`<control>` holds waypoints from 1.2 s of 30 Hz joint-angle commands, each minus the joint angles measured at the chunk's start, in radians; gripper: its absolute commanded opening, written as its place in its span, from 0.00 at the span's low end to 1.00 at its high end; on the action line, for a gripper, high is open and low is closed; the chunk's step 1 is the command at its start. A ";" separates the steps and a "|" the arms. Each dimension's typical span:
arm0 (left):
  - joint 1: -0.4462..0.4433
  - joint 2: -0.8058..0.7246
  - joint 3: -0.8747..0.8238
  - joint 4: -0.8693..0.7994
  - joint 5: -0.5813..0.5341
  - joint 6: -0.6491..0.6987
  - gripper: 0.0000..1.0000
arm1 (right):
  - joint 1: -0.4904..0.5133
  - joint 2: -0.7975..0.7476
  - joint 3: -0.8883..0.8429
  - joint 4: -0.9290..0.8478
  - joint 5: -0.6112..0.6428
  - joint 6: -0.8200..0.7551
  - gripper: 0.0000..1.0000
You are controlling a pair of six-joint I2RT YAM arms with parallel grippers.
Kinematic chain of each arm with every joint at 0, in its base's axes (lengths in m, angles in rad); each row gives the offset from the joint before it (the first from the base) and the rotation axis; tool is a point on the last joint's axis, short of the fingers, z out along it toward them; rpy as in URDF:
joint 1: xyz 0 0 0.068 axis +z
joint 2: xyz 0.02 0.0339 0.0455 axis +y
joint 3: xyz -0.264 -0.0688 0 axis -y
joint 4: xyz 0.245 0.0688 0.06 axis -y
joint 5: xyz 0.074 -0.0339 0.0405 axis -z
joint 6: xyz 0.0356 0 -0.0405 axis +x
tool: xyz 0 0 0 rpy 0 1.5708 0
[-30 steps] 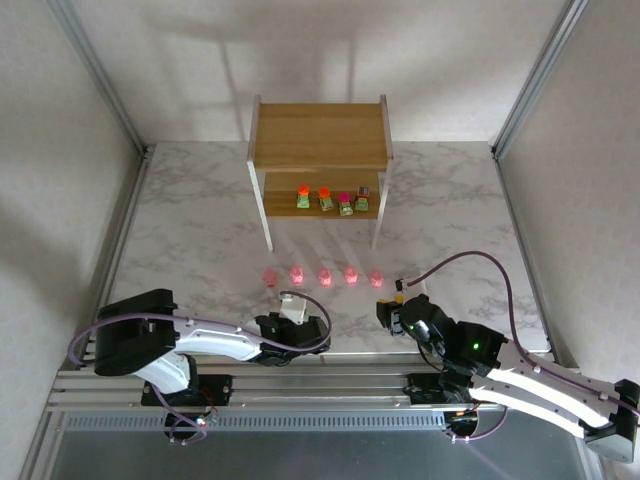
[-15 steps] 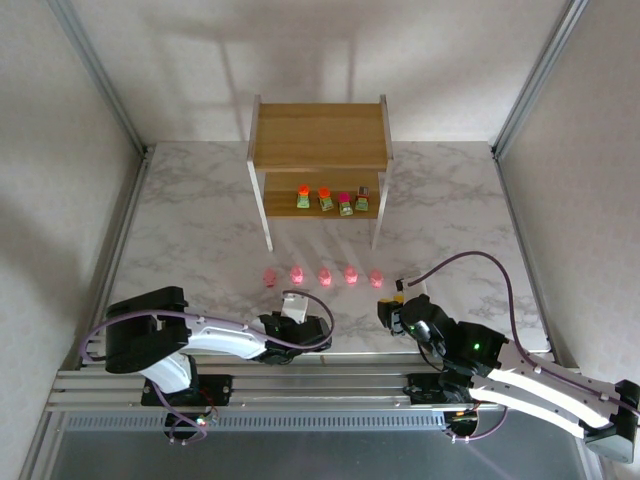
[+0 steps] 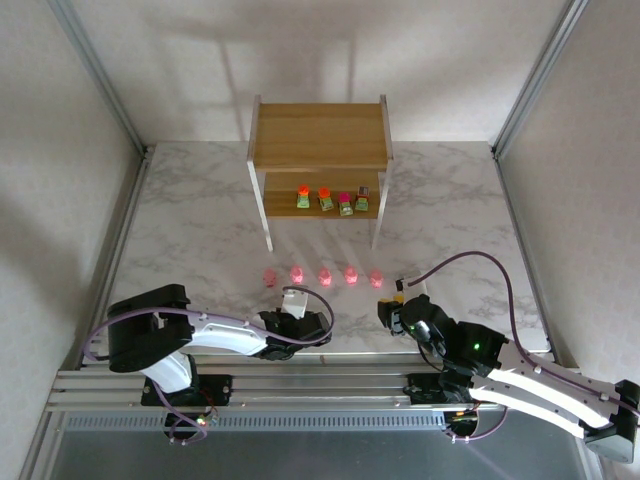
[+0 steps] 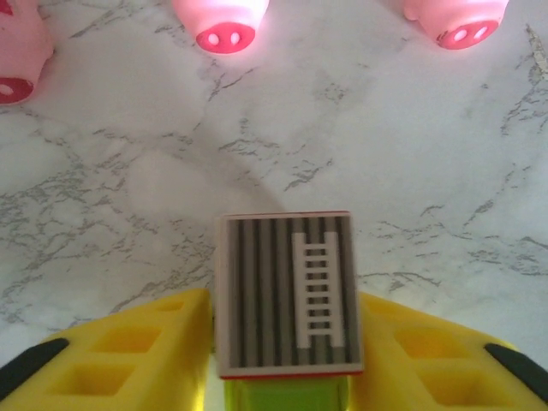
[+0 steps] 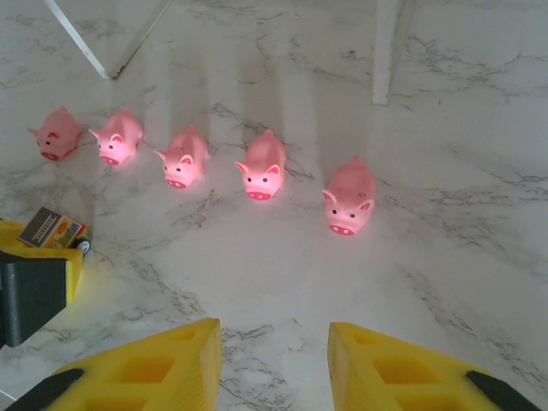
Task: Place and organize the plastic toys onto the shelf
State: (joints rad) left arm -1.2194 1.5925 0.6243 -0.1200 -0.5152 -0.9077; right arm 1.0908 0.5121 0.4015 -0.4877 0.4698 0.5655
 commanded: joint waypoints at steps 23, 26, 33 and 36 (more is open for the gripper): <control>0.126 -0.107 0.131 -0.116 -0.051 0.170 0.21 | 0.006 -0.011 -0.017 -0.015 0.001 0.003 0.37; 0.154 -0.120 0.173 -0.133 -0.071 0.213 0.21 | 0.006 -0.012 -0.017 -0.016 0.001 0.003 0.37; 0.231 -0.141 0.266 -0.138 -0.097 0.313 0.21 | 0.006 -0.016 -0.019 -0.016 0.000 0.004 0.37; 0.268 -0.138 0.317 -0.139 -0.112 0.358 0.21 | 0.006 -0.016 -0.019 -0.016 0.001 0.003 0.37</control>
State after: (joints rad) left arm -0.9779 1.4757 0.8917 -0.2333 -0.5793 -0.6228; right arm 1.0908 0.5064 0.4015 -0.4889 0.4698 0.5655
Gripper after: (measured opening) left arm 0.257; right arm 0.370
